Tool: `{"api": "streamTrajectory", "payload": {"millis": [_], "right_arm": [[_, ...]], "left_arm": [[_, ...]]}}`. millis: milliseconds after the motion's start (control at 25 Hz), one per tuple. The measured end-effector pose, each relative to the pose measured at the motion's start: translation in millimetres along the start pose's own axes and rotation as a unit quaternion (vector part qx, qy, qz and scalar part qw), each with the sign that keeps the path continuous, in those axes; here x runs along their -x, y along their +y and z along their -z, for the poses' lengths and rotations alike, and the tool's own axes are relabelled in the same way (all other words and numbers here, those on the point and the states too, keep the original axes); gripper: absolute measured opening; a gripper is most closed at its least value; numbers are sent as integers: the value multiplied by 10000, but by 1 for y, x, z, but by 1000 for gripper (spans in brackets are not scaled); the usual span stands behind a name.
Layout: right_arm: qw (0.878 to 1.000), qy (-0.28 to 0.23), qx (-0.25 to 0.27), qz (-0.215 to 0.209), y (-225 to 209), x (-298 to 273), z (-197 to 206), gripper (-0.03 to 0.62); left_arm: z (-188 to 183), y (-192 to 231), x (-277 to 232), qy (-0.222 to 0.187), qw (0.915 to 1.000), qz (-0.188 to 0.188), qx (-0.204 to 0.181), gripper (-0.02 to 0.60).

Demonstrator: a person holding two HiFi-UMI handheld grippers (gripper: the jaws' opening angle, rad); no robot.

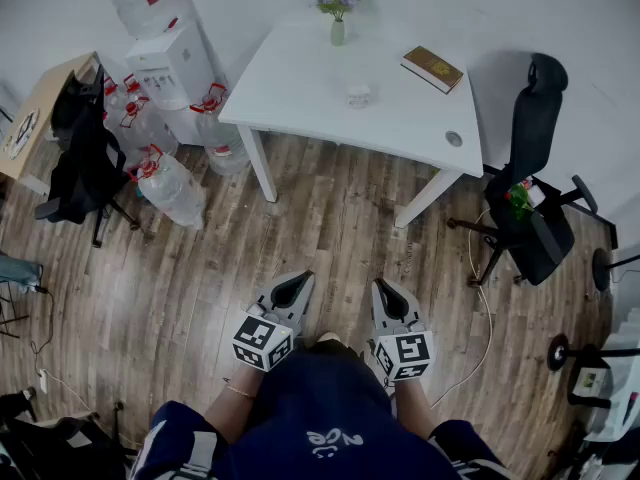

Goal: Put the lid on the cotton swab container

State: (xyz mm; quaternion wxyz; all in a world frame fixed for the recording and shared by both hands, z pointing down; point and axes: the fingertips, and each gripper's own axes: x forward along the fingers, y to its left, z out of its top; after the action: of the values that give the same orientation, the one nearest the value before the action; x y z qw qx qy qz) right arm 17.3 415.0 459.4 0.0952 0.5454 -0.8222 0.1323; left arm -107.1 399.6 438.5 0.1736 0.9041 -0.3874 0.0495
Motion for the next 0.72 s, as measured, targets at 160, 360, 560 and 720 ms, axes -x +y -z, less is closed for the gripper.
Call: {"api": "streamTrajectory", "payload": {"millis": [160,360,560,720], "right_arm": [[9998,-31,163,-144,-1,-7,-5,57],[9996,3,205,-168,-6,-8,-2,55],[9997,-45,-203,-146,-14,-15,-2,57],[9997,-6,-236,-111,-14,-30,-2,58]], "left_arm": [[-5,2,-6,-104,9999,-83,-93,20],[0,-4,-9,-133,9998,-108,-50,20],[4,0,-13,-23,9999,-101,-65,20],[5,18,-24,-15,10000,-11,51,21]]}}
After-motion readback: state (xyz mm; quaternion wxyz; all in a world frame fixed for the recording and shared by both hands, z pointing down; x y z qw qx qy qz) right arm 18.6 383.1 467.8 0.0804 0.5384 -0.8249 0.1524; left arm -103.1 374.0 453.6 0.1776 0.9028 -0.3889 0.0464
